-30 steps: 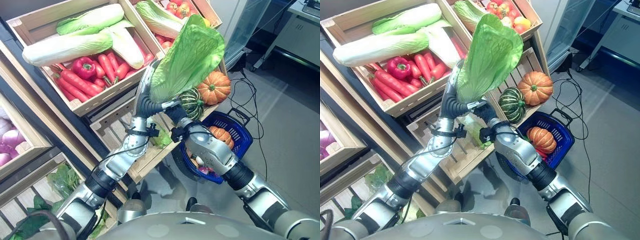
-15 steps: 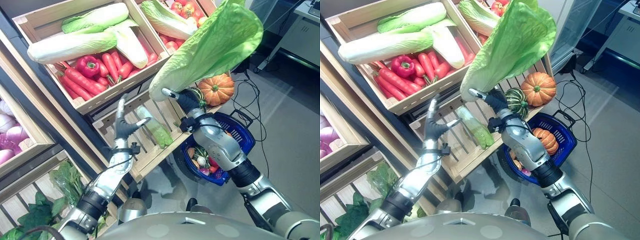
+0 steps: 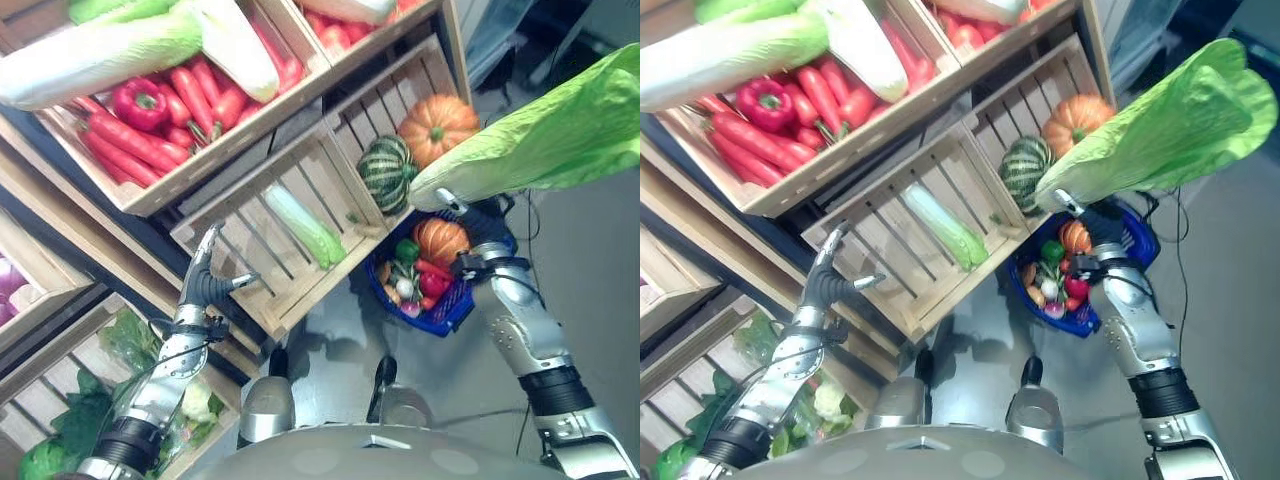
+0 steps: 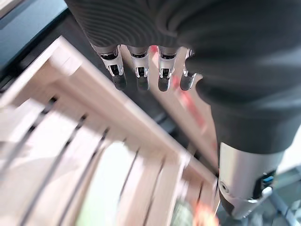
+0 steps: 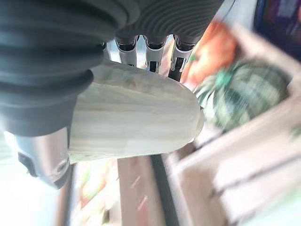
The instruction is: Pick up fruits and vegetables into the basket
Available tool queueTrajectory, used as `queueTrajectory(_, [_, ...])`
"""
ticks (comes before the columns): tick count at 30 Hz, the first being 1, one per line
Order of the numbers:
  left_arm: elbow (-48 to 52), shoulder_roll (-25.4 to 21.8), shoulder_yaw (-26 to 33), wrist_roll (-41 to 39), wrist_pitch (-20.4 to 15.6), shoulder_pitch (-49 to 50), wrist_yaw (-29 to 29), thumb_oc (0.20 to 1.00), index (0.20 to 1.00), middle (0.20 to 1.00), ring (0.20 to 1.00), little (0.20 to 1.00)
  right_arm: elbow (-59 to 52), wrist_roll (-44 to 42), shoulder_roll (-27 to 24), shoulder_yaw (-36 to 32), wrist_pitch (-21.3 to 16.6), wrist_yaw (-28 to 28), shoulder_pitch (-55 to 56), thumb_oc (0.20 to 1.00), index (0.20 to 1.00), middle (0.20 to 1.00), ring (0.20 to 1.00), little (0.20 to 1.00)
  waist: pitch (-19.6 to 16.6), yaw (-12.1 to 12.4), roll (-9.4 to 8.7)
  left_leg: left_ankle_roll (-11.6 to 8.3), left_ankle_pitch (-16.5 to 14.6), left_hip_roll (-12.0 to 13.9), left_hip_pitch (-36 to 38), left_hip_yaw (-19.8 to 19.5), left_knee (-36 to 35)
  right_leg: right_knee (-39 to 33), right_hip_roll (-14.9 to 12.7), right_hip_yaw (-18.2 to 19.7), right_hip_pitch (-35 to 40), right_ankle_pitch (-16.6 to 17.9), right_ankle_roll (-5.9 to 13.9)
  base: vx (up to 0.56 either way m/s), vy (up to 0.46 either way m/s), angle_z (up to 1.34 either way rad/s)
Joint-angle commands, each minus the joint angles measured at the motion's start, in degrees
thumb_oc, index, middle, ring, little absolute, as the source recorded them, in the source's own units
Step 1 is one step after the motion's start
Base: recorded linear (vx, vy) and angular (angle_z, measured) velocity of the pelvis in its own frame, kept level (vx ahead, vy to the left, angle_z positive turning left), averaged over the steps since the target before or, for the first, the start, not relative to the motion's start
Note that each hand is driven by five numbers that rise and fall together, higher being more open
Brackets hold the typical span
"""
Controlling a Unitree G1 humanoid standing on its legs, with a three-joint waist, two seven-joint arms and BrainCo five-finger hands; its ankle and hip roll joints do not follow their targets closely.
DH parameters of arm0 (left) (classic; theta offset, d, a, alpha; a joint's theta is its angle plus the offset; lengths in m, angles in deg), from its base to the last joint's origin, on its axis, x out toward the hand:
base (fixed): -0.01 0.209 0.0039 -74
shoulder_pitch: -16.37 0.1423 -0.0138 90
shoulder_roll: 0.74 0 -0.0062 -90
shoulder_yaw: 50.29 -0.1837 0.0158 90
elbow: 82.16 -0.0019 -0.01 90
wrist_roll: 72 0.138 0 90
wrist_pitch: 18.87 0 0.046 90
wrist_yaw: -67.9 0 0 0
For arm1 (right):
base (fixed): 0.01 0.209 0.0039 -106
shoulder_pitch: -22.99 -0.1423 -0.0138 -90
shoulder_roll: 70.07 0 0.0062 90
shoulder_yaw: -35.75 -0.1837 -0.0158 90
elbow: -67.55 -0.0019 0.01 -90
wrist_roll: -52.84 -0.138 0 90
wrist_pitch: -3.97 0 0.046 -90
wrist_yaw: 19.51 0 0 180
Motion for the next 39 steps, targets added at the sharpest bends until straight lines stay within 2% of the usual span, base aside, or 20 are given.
queueTrajectory(1, [2.00, -2.57, -0.32, -0.88, -5.95, -0.59, 1.84, 1.000, 1.000, 1.000, 1.000, 1.000, -0.22, 0.85, -1.11, -1.88, -4.38, 2.01, -2.62, 0.200, 0.200, 0.200, 0.200, 0.200, 0.88, -0.84, 0.28, 1.57, -4.08, 2.47, -1.55, 2.83, 3.02, 10.02, -2.77, 1.14, -3.18, -7.16, 0.98, -0.25, -0.040, -0.07])
queueTrajectory(3, [2.13, -2.92, -1.40, -2.83, -6.85, -2.86, 3.56, 1.000, 1.000, 1.000, 1.000, 1.000, 5.94, -1.48, -2.41, -2.73, -4.52, 2.82, -4.68, 0.200, 0.200, 0.200, 0.200, 0.200, 3.86, -1.19, 1.41, 1.20, -3.19, 2.57, -5.41, 2.76, 4.77, 13.14, -2.77, 1.10, -7.31, -7.57, 0.07, -0.28, -0.039, -0.09])
queueTrajectory(5, [1.57, -2.74, -2.26, -3.16, -7.28, -4.20, 4.57, 1.000, 1.000, 1.000, 1.000, 1.000, 8.81, -2.07, -2.90, -2.63, -4.54, 2.99, -6.15, 0.200, 0.200, 0.200, 0.200, 0.200, 4.89, -1.25, 1.90, 1.00, -3.23, 2.41, -6.79, 2.63, 5.79, 15.19, -2.94, 1.26, -9.08, -8.32, -0.23, -0.13, -0.028, -0.07])
queueTrajectory(9, [0.04, -2.46, -5.31, -3.38, -6.37, -9.16, 7.74, 1.000, 1.000, 1.000, 1.000, 1.000, 20.06, -5.16, -4.91, -1.42, -3.49, 3.21, -12.20, 0.200, 0.200, 0.200, 0.200, 0.200, 8.29, -1.50, 4.31, 0.58, -2.05, 1.87, -11.27, 2.55, 7.81, 21.05, -3.26, 1.18, -15.18, -9.92, -1.49, -0.12, -0.022, 0.01])
queueTrajectory(13, [-0.20, -2.45, -7.28, -5.95, -4.13, -10.80, 7.91, 1.000, 1.000, 1.000, 1.000, 1.000, 30.25, -8.47, -7.73, -1.06, -1.17, 1.36, -17.06, 0.200, 0.200, 0.200, 0.200, 0.200, 8.64, -0.65, 6.90, 0.59, -0.89, 0.83, -17.32, 2.49, 8.98, 26.46, -3.51, 1.28, -22.80, -11.73, -2.45, -0.10, -0.039, 0.02])
queueTrajectory(19, [-1.15, -2.66, -7.74, -8.20, -4.03, -10.14, 7.47, 1.000, 1.000, 1.000, 1.000, 1.000, 38.60, -11.04, -10.65, -0.70, 0.86, 0.29, -22.81, 0.200, 0.200, 0.200, 0.200, 0.200, 8.64, 1.13, 8.97, 1.09, -0.44, -0.40, -24.02, 2.14, 11.09, 32.12, -4.35, 1.64, -30.69, -13.44, -3.39, -0.04, -0.053, 0.12])
queueTrajectory(20, [-0.99, -2.82, -7.92, -8.11, -4.01, -9.81, 7.76, 1.000, 1.000, 1.000, 1.000, 1.000, 39.67, -10.68, -11.04, -0.48, 1.14, 0.58, -23.51, 0.200, 0.200, 0.200, 0.200, 0.200, 8.64, 1.31, 9.07, 0.82, -1.95, -0.81, -24.36, 1.75, 11.93, 33.54, -4.62, 2.38, -31.22, -15.33, -2.98, -0.01, -0.113, 0.21])
queueTrajectory(28, [1.87, -4.32, -7.98, -7.62, -6.35, -9.10, 9.48, 1.000, 1.000, 1.000, 1.000, 1.000, 48.15, -12.93, -15.13, -0.58, 4.32, -0.73, -31.29, 0.200, 0.200, 0.200, 0.200, 0.200, 8.64, 3.78, 11.29, 1.78, -1.92, -1.87, -33.02, 1.39, 15.45, 38.38, -5.65, 2.27, -39.70, -16.32, -3.94, -0.02, -0.077, 0.10])
queueTrajectory(31, [3.73, -5.07, -7.86, -6.67, -6.97, -9.13, 10.39, 1.000, 1.000, 1.000, 1.000, 1.000, 51.74, -16.19, -16.41, -0.86, 4.11, -1.75, -33.57, 0.200, 0.200, 0.200, 0.200, 0.200, 8.64, 4.70, 11.94, 2.44, -2.12, -2.22, -36.39, 1.05, 17.38, 40.17, -5.81, 2.51, -42.78, -16.58, -4.22, 0.00, -0.088, 0.10])
queueTrajectory(34, [4.76, -5.90, -7.43, -6.12, -7.51, -9.24, 10.79, 1.000, 1.000, 1.000, 1.000, 1.000, 53.73, -18.23, -17.40, -1.39, 3.27, -3.25, -34.74, 0.200, 0.200, 0.200, 0.200, 0.200, 8.64, 5.24, 12.18, 3.04, -2.50, -2.50, -39.32, 0.46, 19.23, 41.68, -5.74, 2.87, -45.45, -16.76, -4.33, 0.03, -0.083, 0.10])
queueTrajectory(39, [5.57, -7.43, -6.55, -5.13, -8.48, -9.60, 11.60, 1.000, 1.000, 1.000, 1.000, 1.000, 55.53, -23.11, -17.37, -2.22, 4.50, -5.33, -34.54, 0.200, 0.200, 0.200, 0.200, 0.200, 8.64, 5.70, 11.54, 4.03, -3.63, -2.64, -43.88, -0.77, 23.01, 44.15, -5.15, 3.59, -49.22, -16.93, -4.69, 0.03, -0.099, 0.07])
